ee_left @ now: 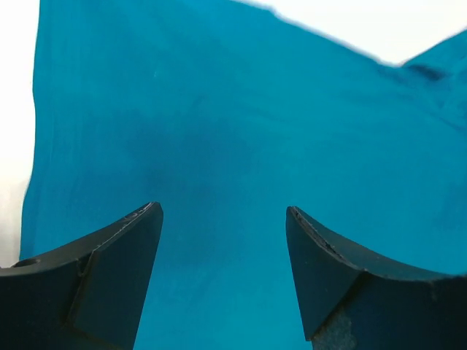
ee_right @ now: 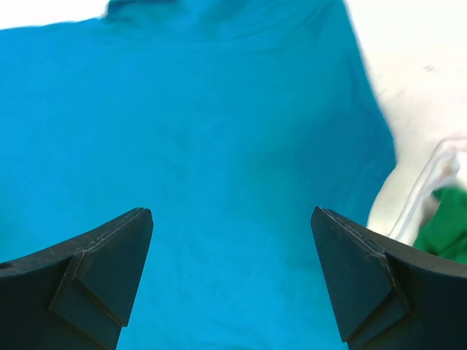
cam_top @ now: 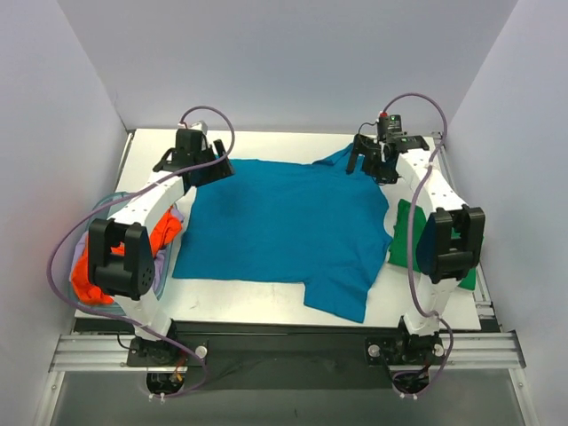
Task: Fold and stack the t-shirts
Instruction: Flatten out the tshirt
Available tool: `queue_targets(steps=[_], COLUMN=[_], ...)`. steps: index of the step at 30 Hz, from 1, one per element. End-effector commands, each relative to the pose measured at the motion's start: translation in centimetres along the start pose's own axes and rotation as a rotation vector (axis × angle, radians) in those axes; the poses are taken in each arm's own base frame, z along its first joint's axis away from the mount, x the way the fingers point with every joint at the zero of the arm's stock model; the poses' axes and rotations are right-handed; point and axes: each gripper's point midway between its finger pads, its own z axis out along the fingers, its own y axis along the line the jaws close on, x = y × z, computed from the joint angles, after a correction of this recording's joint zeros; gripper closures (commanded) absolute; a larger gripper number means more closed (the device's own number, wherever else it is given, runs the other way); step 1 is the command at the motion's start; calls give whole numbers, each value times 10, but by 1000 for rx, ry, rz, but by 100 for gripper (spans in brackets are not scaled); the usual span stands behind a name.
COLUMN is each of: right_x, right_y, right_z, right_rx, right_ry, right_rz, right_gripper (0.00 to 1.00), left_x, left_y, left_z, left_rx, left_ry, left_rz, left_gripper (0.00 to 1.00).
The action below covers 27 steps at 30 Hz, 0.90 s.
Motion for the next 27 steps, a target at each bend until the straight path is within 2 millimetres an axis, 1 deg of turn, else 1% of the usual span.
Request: queue_targets(steps=[1,2,3,4,5,6,8,9,12,13,16,17,19,20,22,23,24,26,27], right_x=[30,48,53,62,78,86,100,114,129,131,137,141,138,143,140,142,141,141,141], right_y=[18,19,22,22,20,22,22,20,14,11,2,-2,-5,-9,-11,-14,-16,-19,-20], right_z=[-17,-15,-18,-18,-14,-15,-13,-10,-6,-4,5,11,16,23,29,35,38,47,48], right_rx=[-56,-57,-75,-77,-69,-82,-85,-77,-55,-42,-11,0,11,25,30,39,45,56,60], right_ry=[45,83,91,111,148,169,204,236,273,277,300,319,323,343,345,361,366,383,390], right_rz=[-11,-20,-17,-19,-8,-5,8,9,27,25,34,42,59,62,70,80,84,92,92], right_gripper=[4,4,4,4,5,5,5,6,6,6,6,5,6,6,6,6,6,6,6], left_x=[32,37,46,49,53,60,67,71,87,93,102,104,110,113,114,112,116,118,118], left_y=[15,20,25,28,30,33,36,38,46,50,58,61,66,68,69,69,71,72,72], left_z=[-6,-8,-11,-13,-14,-16,-16,-15,-8,-6,2,4,11,16,22,25,30,36,41], left_rx=[-44,-63,-78,-88,-88,-94,-95,-97,-104,-112,-125,-131,-141,-140,-134,-133,-138,-139,-141], left_ry=[74,86,105,111,118,130,147,155,195,212,234,241,259,272,275,274,290,301,309], left_rz=[-58,-65,-62,-62,-59,-59,-60,-63,-84,-88,-103,-107,-111,-113,-106,-104,-103,-97,-97], left_gripper=[21,21,19,18,18,17,15,14,14,14,14,14,14,14,14,14,14,14,14])
